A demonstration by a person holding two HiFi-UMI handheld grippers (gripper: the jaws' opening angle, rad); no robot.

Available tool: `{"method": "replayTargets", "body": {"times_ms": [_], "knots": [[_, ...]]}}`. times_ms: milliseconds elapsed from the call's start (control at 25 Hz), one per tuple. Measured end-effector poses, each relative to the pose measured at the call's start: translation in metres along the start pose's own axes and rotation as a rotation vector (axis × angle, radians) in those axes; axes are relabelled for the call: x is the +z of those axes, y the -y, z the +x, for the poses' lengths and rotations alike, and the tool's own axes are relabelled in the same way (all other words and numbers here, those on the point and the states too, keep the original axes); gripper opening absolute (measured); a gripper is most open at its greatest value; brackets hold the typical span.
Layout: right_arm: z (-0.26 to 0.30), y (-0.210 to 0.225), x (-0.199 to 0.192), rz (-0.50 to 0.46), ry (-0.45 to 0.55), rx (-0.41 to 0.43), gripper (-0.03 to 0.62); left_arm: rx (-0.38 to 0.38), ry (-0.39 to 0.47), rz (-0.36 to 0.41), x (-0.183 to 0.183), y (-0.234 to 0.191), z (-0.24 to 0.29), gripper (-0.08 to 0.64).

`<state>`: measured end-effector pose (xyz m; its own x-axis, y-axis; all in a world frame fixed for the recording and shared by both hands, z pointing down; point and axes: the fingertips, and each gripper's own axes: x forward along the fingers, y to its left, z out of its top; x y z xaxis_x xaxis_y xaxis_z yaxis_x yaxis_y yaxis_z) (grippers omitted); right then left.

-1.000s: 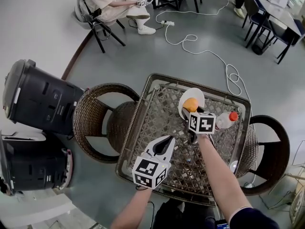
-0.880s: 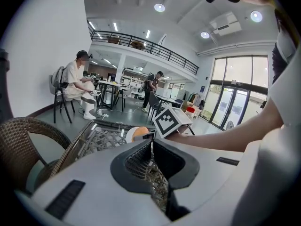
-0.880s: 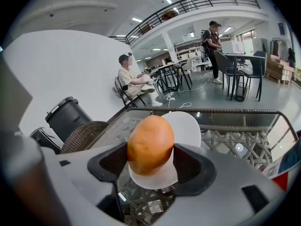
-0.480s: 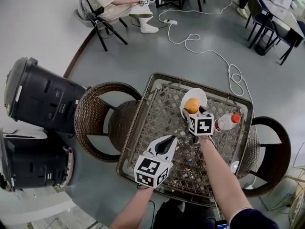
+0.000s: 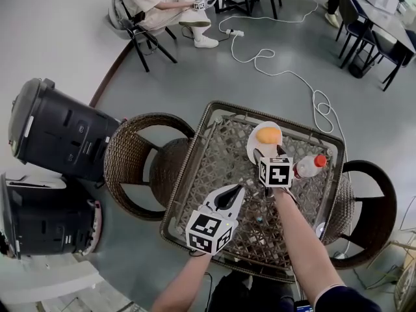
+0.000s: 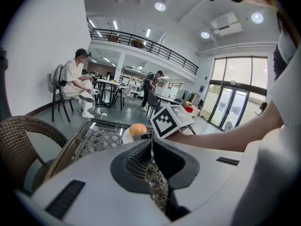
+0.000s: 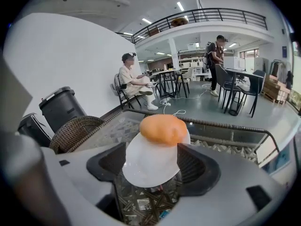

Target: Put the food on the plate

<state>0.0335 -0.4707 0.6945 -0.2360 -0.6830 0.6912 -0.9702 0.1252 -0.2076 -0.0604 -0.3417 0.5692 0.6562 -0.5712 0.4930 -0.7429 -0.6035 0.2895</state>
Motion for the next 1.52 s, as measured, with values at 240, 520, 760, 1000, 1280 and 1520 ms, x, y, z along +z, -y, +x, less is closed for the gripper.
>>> {"method": "replayTargets", "body": {"times_ms": [240,520,760,1000,1280,1520], "knots": [[-0.031,-0.008,0.003,0.019,0.043,0.020,0.322,0.012,0.023,0.008,0.007,0.002,-0.007,0.023],[-0.088,-0.036,0.019,-0.023,0.162,0.129,0.176,0.003,0.067,0.031,0.023,0.013,-0.018,0.023],[-0.147,-0.051,0.037,-0.078,0.295,0.158,0.016,-0.023,0.111,0.056,0.040,0.032,-0.030,0.023],[-0.209,-0.064,0.053,-0.124,0.388,0.203,0.006,-0.046,0.157,0.076,0.059,0.057,-0.046,0.023],[-0.274,-0.078,0.062,-0.151,0.472,0.262,0.006,-0.050,0.200,0.094,0.075,0.082,-0.071,0.023],[-0.320,-0.090,0.068,-0.184,0.532,0.309,0.005,-0.047,0.238,0.122,0.087,0.100,-0.099,0.023]]}}
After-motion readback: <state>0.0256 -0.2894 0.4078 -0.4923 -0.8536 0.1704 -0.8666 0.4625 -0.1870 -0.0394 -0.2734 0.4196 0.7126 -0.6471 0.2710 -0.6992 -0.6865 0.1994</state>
